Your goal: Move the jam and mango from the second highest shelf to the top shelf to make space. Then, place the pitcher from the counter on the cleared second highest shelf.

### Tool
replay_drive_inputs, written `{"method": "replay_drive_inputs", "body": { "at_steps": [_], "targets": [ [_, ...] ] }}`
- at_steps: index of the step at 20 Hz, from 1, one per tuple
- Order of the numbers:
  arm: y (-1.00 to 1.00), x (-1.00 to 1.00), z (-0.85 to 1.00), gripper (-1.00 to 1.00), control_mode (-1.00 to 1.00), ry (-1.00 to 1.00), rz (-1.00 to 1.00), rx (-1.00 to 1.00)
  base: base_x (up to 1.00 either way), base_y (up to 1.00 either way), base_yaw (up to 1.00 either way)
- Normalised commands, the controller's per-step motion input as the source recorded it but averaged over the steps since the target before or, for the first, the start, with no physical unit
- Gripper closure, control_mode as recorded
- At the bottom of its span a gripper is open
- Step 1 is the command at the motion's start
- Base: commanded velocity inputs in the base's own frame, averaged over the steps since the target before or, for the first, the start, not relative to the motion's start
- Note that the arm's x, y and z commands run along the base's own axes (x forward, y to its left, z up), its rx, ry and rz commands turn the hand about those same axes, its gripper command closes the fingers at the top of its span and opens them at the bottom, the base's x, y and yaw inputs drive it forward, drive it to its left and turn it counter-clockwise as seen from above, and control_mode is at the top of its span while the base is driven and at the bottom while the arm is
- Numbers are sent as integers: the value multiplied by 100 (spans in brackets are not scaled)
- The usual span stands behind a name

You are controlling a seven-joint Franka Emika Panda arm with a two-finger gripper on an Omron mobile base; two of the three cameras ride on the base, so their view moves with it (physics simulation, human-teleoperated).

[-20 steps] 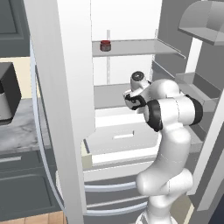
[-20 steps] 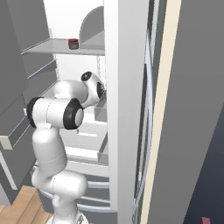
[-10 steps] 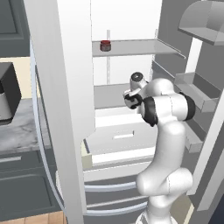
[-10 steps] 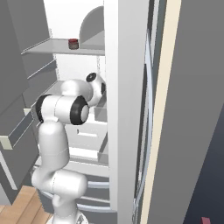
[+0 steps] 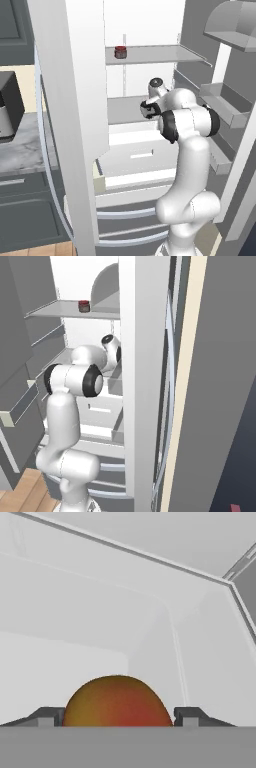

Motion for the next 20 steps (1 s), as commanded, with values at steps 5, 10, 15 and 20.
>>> {"method": "replay_drive_inputs", "body": {
  "at_steps": [5,10,15,20],
  "targets": [
    [0,-33,-68,100,-100,6,2,0,0,0,0],
    [25,-100,-4,100,-100,-28,11,0,0,0,0],
    [53,-100,77,100,-100,-35,13,-8,0,0,0],
    [48,-100,100,100,-100,-40,6,-6,0,0,0]
  ]
}}
